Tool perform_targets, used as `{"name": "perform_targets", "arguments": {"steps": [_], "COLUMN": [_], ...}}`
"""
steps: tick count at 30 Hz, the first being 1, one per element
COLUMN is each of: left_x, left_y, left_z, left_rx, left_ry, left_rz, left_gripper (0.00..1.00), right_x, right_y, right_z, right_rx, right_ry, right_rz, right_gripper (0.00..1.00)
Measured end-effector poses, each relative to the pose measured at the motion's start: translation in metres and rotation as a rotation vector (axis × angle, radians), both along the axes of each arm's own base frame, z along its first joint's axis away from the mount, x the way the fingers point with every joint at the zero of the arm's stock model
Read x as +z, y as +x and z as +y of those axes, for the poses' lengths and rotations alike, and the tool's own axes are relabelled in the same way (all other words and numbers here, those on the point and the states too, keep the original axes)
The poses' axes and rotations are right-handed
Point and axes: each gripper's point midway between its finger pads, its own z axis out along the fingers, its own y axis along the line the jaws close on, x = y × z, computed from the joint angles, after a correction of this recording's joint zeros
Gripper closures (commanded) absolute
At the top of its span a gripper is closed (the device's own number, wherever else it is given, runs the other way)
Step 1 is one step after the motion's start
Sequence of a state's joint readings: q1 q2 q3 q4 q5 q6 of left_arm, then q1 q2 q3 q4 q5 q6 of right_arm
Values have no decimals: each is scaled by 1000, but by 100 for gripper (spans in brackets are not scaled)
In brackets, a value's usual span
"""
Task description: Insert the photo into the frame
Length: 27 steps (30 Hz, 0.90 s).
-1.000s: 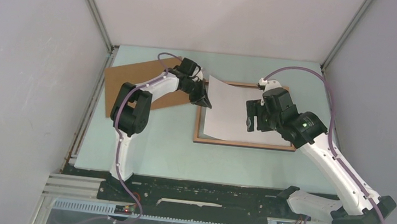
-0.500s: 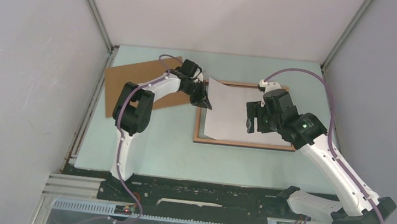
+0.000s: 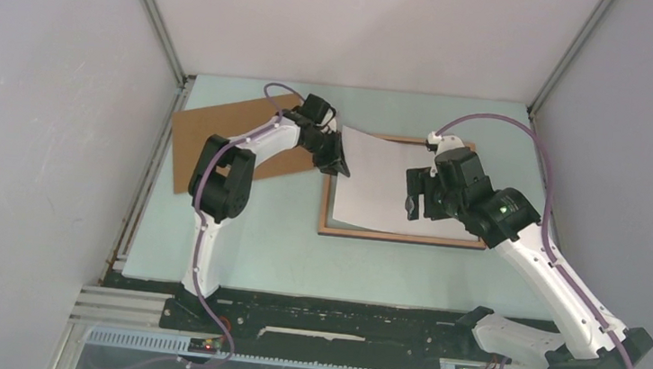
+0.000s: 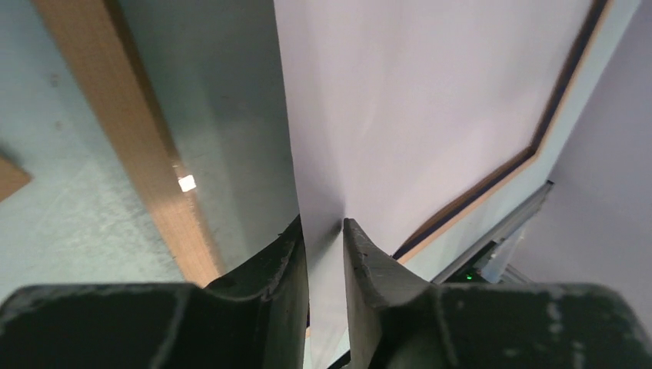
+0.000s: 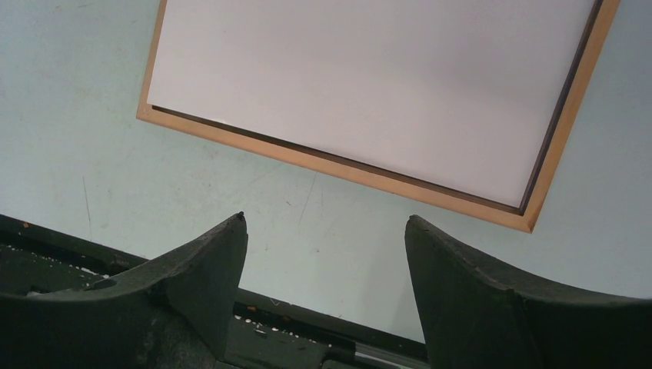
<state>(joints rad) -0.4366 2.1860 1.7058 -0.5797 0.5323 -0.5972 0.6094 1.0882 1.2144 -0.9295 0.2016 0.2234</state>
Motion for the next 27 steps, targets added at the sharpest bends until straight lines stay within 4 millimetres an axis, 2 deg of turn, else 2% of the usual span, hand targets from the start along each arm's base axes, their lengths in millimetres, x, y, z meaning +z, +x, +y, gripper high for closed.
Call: {"name": "perform_targets", "arguments": {"steps": [7,10,16,17,18,22,25,27], "left_x": [8,16,38,47,57,113,154,169], "left_y": [8,9,8,9,10,6,-10,-22], "left_z": [16,23,42,47,51,78,120,152], "left_rx": [-1,-8,-8,-2,5,54,137,216], "left_ry": [114,152,233,245,253,249,242,243], "left_rz": [-54,-82,-153,-176,-202,-337,-439,-493], "left_gripper": [48,34,16,15,13,10,9,8], "right_x": [-2,-2,-4,-4,-6,-9,-11,-14], "right_y": [-1,-1,-1,-1,-1,2,5,8], "right_z": [0,0,0,0,0,4,10,17], "right_rx": [2,1,1,0,-1,1,8,12], "right_ry": [-1,-1,4,5,6,21,45,79], "right_rz": [4,4,-1,-1,-1,-5,-13,-6], "right_gripper": [17,17,17,14,2,0,0,0]}}
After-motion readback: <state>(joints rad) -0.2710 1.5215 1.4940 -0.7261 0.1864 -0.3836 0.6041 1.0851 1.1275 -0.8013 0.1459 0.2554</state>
